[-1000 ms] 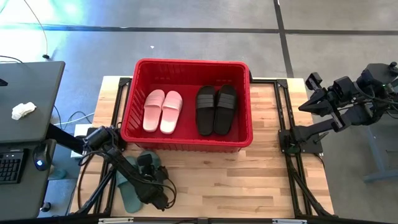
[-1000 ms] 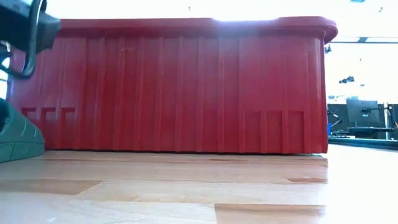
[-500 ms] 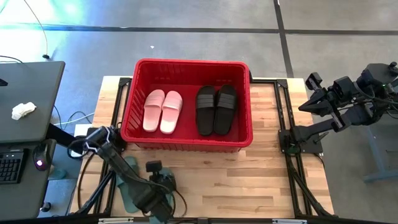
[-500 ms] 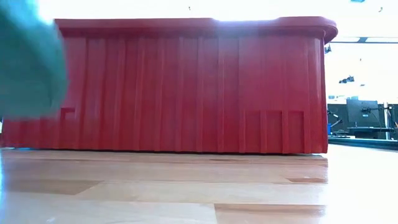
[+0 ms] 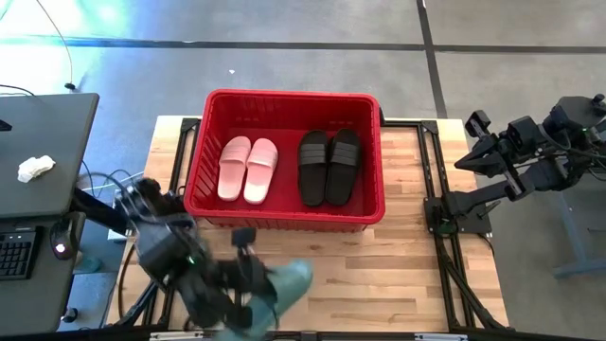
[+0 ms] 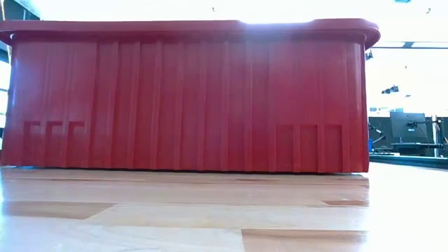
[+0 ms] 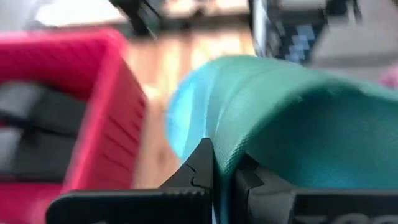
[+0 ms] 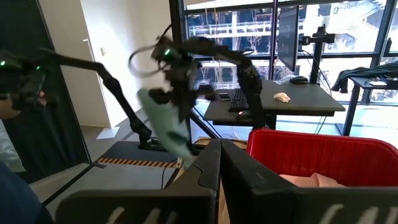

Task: Pick and place slides into bin
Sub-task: Put the green slide into the red bin

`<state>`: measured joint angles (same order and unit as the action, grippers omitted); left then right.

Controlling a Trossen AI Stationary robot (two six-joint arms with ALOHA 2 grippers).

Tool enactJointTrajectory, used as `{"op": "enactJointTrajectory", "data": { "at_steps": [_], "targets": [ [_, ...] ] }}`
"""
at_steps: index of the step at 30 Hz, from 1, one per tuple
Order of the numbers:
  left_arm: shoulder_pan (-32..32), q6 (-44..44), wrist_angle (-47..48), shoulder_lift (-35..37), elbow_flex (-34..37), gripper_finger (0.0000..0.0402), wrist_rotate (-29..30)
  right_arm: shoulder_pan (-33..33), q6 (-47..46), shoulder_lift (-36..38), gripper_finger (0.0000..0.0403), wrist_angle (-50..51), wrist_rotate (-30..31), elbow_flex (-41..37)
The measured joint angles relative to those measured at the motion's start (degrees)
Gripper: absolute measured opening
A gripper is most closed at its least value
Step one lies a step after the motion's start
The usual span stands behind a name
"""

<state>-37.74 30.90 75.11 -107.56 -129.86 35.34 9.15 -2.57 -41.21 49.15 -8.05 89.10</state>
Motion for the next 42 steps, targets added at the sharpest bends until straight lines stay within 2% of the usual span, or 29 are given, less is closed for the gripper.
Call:
{"op": "enactJointTrajectory", "data": {
  "at_steps": [6,13,16,19,25,30,33,38,42],
  "targets": [
    [2.1,-7.1,-0.7,5.6,0.0,0.0001,14.9,0.0,0.0,0.0,0.0,0.0,0.0,0.0],
    [8.1,-21.4,0.4,8.3,0.0,0.0,30.8,0.0,0.0,0.0,0.0,0.0,0.0,0.0],
    [12.1,-30.2,2.2,8.1,0.0,0.0,35.5,0.0,0.0,0.0,0.0,0.0,0.0,0.0],
    [17.2,-36.8,4.2,8.1,0.1,0.0,35.7,0.0,0.0,0.0,0.0,0.0,0.0,0.0],
    [28.9,-35.2,14.8,7.9,0.1,0.0,32.9,0.0,0.0,0.0,0.0,0.0,0.0,0.0],
    [38.4,-38.5,14.8,7.9,3.1,0.0,29.6,0.0,0.0,0.0,0.0,0.0,0.0,0.0],
    [42.8,-41.0,14.8,8.0,7.4,0.0,29.6,0.0,0.0,0.0,0.0,0.0,0.0,0.0],
    [48.5,-40.9,14.7,8.5,18.7,0.0,29.5,0.0,0.0,0.0,0.0,0.0,0.0,0.0],
    [51.4,-42.1,7.6,11.5,30.9,0.0,28.9,0.0,0.0,0.0,0.0,0.0,0.0,0.0]
  ]
}}
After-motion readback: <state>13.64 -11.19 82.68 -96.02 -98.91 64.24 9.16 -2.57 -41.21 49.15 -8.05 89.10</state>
